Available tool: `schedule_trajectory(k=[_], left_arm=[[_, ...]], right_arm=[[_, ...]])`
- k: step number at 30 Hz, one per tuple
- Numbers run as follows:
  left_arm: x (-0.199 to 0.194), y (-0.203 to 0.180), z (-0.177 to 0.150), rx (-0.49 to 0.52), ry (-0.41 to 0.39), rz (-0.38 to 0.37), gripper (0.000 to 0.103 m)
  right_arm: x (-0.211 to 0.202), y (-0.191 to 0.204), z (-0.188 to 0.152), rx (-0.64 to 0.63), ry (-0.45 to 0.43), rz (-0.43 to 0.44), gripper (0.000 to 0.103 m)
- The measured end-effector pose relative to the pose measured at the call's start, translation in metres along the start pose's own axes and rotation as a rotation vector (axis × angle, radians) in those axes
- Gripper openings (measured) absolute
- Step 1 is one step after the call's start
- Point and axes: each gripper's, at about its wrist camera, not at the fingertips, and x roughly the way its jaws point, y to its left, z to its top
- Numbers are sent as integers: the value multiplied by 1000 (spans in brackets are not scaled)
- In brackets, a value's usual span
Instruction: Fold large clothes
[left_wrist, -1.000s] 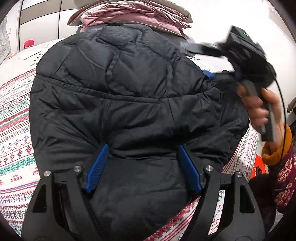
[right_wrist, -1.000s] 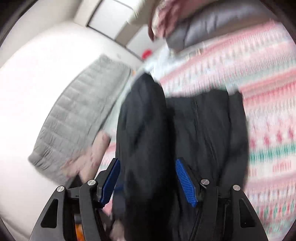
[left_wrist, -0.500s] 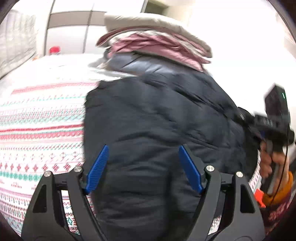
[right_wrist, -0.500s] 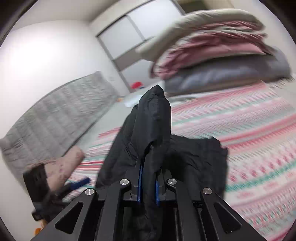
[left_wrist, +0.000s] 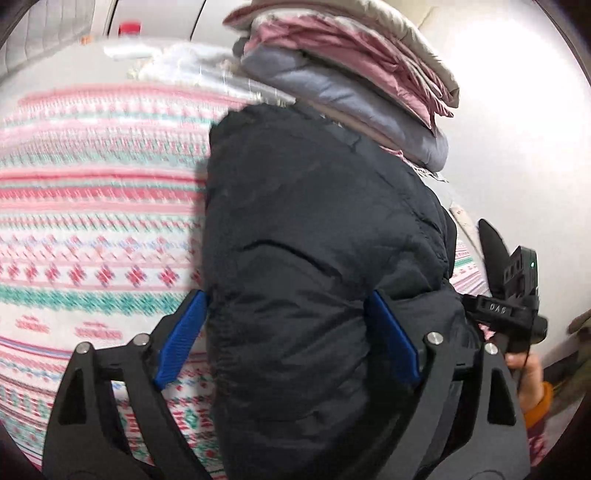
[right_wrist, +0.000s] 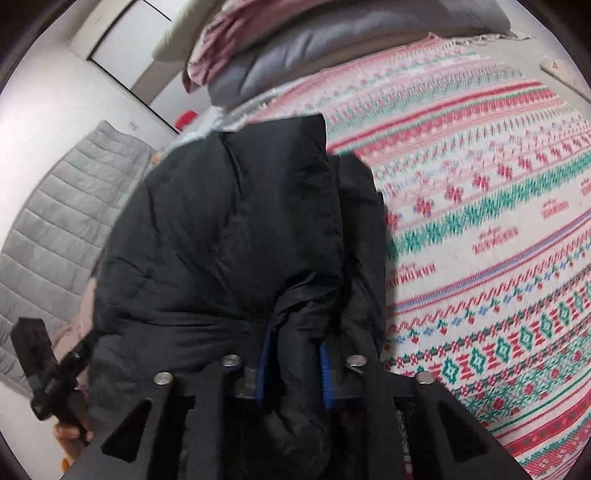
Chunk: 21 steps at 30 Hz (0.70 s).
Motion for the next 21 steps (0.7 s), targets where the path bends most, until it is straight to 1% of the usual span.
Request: schedule_trajectory(k=[3,4,5,6,7,8,10,11,14,16,17,18,21], left_arm=[[6,10,1,-59,40,-32,93],[7,12,1,-74,50,-44,93],[7,16,1,-90,54,-58,93],[8,20,2,-112,54,-81,93],[9,25,2,-137,55,-104,93],[9,29,1,-156,57,-119,93],[14,37,1,-201,74,-167,94],[17,40,0,-212,82,-183,94],[29,49,-3,-261,126,-253,98],[39,59,-7,-316,164,-321,100],[44,63,-10,-349,181,-357,100],[48,67,-13,-379,194,-392,100],[44,63,-14,-371,182,-405,100]], right_arm=[[-5,9,1,-14,-3,-15,36],[-8,10,4,3,11,7,40],[-11,10,6,27,26,41,55],[-13,7,8,55,38,84,72],[-16,3,9,87,44,150,77],[-17,0,9,113,45,197,81],[-15,-7,9,148,59,229,82],[-10,-9,8,149,68,231,82],[-1,-17,5,150,95,211,82],[2,-22,0,156,82,208,82],[5,-25,-3,167,80,209,84],[9,-28,-6,183,82,222,85],[22,-39,-12,254,103,305,85]])
